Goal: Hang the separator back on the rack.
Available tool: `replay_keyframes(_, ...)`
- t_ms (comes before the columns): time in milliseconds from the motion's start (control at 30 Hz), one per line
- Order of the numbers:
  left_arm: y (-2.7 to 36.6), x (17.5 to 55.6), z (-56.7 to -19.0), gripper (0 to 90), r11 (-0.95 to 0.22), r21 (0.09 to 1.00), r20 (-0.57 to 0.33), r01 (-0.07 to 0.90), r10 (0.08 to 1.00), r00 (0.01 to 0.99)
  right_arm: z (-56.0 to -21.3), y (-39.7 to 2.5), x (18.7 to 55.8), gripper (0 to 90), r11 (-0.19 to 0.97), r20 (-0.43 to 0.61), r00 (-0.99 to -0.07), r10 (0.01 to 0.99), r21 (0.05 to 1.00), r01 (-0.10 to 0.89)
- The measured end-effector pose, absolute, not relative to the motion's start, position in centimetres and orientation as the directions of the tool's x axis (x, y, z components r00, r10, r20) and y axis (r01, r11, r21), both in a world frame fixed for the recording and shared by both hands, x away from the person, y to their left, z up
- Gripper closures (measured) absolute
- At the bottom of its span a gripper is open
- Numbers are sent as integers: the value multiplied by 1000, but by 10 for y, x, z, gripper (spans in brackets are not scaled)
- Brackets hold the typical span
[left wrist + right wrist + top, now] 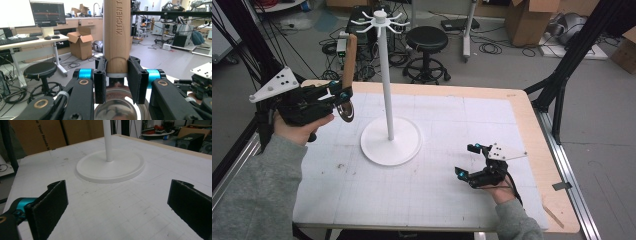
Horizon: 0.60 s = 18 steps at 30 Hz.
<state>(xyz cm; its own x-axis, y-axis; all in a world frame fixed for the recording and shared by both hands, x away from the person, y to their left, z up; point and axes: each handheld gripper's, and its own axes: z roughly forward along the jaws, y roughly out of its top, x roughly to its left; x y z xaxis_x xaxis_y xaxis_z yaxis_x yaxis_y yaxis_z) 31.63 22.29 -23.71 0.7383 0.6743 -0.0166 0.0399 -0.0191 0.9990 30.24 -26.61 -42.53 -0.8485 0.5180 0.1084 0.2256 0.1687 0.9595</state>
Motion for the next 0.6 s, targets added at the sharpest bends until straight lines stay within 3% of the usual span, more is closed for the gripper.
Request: replay_keyframes(600,217,319,-223,693,-16,1000,15,-5,688,725,-426,-265,303,22,169,108,-848,518,959,225)
